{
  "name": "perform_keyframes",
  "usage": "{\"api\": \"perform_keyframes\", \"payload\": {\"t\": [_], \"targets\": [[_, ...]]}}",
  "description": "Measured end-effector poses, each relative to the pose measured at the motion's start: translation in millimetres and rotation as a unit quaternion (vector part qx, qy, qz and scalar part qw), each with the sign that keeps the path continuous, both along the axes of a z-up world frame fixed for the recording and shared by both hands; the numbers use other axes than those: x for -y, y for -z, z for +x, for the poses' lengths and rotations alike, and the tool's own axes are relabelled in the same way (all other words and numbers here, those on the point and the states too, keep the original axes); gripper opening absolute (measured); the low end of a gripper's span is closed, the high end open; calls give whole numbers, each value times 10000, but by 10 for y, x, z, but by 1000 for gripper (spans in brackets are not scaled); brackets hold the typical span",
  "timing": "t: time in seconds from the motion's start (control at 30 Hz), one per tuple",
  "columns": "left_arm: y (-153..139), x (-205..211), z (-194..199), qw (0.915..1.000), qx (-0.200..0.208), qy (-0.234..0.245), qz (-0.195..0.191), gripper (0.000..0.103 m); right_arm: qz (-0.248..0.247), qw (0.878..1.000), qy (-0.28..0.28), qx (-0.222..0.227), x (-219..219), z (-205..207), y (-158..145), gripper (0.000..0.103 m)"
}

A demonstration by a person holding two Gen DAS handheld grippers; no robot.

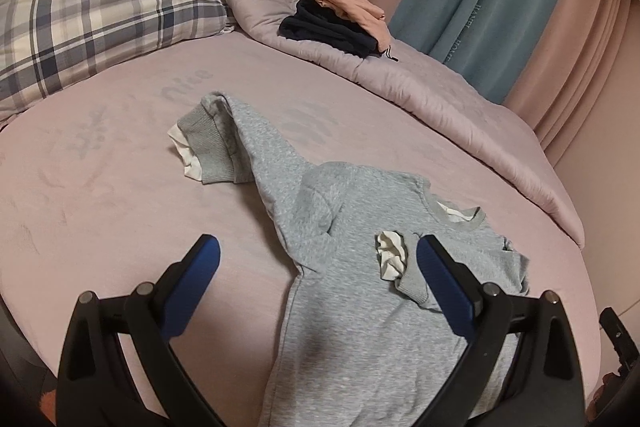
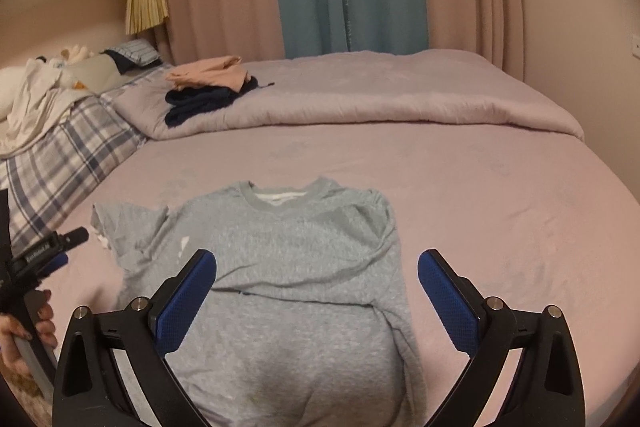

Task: Fold small clothes

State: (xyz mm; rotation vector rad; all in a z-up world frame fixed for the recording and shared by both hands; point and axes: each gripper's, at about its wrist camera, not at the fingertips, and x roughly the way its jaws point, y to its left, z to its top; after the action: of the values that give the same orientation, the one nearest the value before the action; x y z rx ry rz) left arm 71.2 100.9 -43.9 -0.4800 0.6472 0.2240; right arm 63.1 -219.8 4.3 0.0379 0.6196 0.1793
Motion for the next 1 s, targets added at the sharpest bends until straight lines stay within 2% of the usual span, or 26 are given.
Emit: {"api": "perform_keyframes", "payload": {"t": [0.23,0.6,0.83,1.0], "targets": [[39,-121,-14,9997,-27,-222,-13,99,46,10000,-54,-31,-41,-2,30,100],[119,-312,0,9979,-19,-351,-548,99,161,9998,-57,-96,-50,38,82,100],[153,-380,19,9967,-65,-358,-727,98,235,9996,-94,-135,-31,84,113,100],[103,-492,98,9920,61,-303,-1227,98,323,9994,-124,-59,-47,109,43,100]]}}
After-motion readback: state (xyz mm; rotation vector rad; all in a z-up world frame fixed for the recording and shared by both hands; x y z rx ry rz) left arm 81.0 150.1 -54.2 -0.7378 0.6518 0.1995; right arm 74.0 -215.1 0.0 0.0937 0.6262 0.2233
